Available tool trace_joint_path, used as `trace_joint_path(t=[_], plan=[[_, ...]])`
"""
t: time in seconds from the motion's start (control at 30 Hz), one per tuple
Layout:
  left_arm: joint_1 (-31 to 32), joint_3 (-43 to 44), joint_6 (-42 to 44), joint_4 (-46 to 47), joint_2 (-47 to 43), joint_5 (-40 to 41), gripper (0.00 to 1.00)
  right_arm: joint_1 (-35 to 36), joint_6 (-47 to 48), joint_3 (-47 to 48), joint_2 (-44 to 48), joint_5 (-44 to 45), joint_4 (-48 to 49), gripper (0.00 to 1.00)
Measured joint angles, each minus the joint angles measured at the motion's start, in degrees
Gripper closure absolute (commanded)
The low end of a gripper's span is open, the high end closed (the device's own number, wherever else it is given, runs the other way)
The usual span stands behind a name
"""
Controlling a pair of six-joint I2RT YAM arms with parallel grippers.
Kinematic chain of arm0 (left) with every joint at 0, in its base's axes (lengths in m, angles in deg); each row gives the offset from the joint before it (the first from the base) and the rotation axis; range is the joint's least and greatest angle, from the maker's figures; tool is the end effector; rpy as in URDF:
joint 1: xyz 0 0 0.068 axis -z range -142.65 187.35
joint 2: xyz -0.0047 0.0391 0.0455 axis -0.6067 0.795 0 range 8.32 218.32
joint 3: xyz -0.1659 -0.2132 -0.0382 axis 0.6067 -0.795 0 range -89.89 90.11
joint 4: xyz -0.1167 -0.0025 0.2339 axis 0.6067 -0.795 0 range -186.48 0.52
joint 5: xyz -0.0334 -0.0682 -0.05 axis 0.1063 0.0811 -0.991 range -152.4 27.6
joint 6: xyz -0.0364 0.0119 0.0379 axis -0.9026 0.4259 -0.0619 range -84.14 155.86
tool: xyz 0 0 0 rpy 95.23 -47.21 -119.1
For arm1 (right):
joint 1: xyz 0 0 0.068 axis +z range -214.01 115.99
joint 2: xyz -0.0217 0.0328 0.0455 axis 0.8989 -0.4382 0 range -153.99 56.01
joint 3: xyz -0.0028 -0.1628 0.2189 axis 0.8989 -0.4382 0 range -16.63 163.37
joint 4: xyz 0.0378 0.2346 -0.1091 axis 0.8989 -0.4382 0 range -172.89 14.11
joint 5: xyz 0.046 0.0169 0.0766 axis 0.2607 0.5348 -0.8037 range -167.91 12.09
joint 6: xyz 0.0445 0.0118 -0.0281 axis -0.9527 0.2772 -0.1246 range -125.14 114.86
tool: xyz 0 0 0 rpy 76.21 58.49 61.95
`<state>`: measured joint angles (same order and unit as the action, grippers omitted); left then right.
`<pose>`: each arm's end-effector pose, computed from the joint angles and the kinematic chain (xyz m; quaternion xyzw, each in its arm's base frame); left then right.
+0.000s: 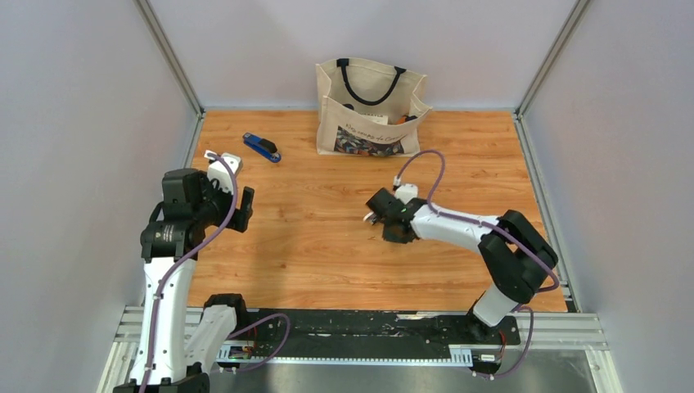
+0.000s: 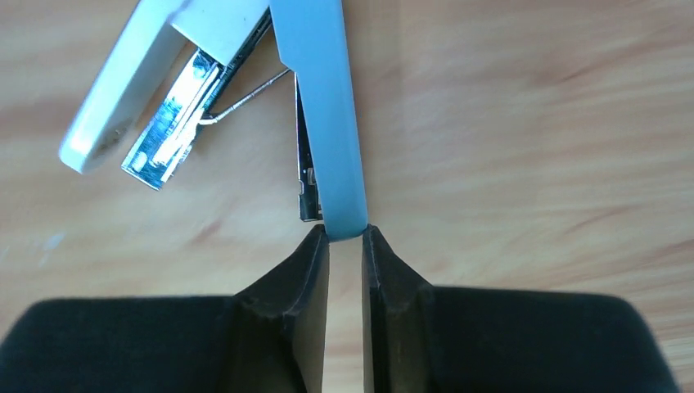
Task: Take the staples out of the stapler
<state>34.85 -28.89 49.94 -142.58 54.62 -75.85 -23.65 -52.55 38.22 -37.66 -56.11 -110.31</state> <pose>0.1447 -0.0020 0.3570 0.1410 0.8845 -0.0420 0.4428 0.2344 0.1818 0.1676 0.0873 0.9679 -0.0357 0.2329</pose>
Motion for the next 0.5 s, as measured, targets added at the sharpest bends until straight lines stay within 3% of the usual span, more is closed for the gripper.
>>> trace_joint_path(t=[0.13,0.27,0.43,0.5], plan=[[0.0,-2.4,1.1,-1.9,-1.4,-0.3,0.10,13.8,-6.3,0.5,-0.9,0.3,1.0,0.97],[0.0,-4.7,2.8,-3.5,-2.1,-1.3,0.10,25.6,-11.1,9.7,-8.5,-0.1,-0.1,0.95],[0.0,-6.6,5.1,-4.2,-3.4,-3.5,0.10,33.2,-14.5,19.8,-15.8,-1.2,-2.2,0.86],[0.0,-7.0,6.1,-4.4,-3.5,-4.5,0.10,34.3,-15.4,21.4,-16.7,-1.4,-3.2,0.75]])
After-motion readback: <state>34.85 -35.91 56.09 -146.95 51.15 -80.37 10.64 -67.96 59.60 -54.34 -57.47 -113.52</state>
